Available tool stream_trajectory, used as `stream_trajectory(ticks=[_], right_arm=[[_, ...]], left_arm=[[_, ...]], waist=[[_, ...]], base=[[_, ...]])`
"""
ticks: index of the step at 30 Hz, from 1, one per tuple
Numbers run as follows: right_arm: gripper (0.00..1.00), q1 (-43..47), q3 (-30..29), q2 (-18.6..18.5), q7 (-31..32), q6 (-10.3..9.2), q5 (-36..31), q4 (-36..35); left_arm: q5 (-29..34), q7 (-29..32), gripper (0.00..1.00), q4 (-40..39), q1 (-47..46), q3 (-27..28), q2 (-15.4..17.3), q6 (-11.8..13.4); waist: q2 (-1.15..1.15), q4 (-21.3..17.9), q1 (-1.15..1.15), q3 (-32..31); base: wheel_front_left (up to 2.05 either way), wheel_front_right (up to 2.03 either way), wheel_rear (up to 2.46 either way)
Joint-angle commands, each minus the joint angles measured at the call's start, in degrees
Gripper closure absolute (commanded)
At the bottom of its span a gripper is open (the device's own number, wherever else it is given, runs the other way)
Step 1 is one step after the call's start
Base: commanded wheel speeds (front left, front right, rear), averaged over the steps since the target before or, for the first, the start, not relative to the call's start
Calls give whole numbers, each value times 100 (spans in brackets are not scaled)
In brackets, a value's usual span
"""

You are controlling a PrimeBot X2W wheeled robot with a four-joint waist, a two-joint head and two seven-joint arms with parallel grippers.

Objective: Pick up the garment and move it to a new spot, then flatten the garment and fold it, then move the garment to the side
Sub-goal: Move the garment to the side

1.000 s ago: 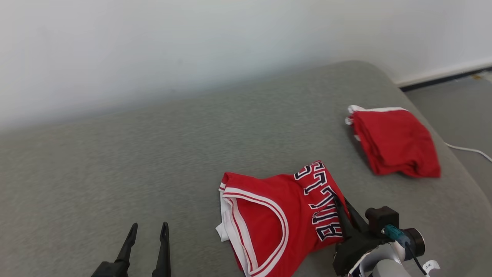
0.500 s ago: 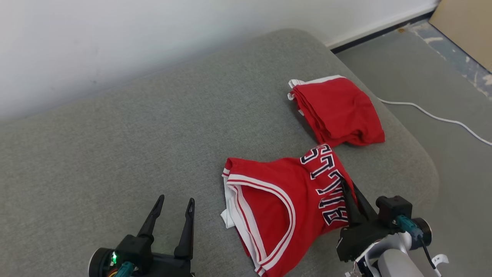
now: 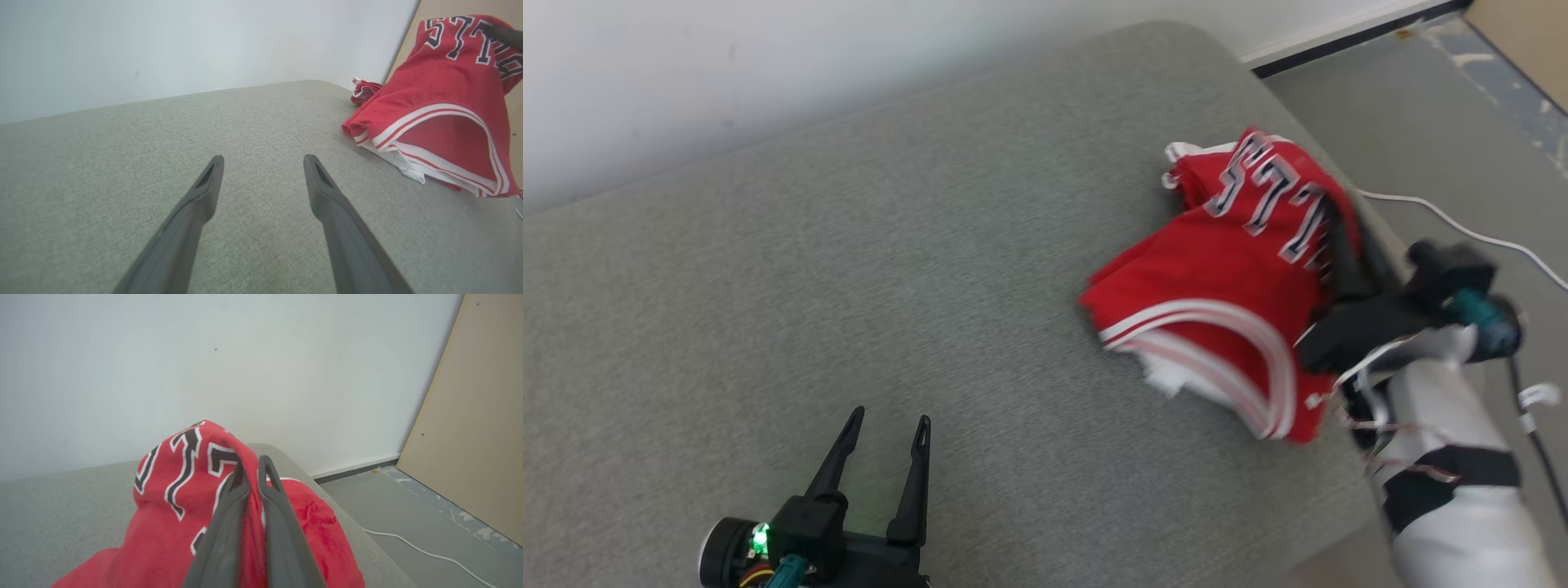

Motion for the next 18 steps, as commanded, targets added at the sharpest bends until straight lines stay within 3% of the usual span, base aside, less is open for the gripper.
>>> stream_trajectory(ticks=[1,13,15,16,18], right_arm=[[100,-153,-192,-50,-4,-19,-33,40],[100,-714,-2729,-752,-3,-19,-1407,1048],[25,-703,-3260,-807,-4,-19,-1771,1133],[0,-702,-3516,-795,-4,-19,-1924,1131],[0,-709,-3914,-686,-4,-19,-2233,1018]], left_arm=[[77,-16,0,23,-93,21,22,-12],[307,-16,0,64,-239,76,65,-85],[316,-16,0,61,-236,86,77,-93],[321,-16,0,62,-241,89,78,-96],[331,-16,0,66,-251,95,75,-102]], waist=[[0,414,0,304],[0,991,0,596],[0,1019,0,601],[0,1032,0,598],[0,1049,0,572]], base=[[0,0,0],[0,0,0],[0,0,0],[0,0,0],[0,0,0]])
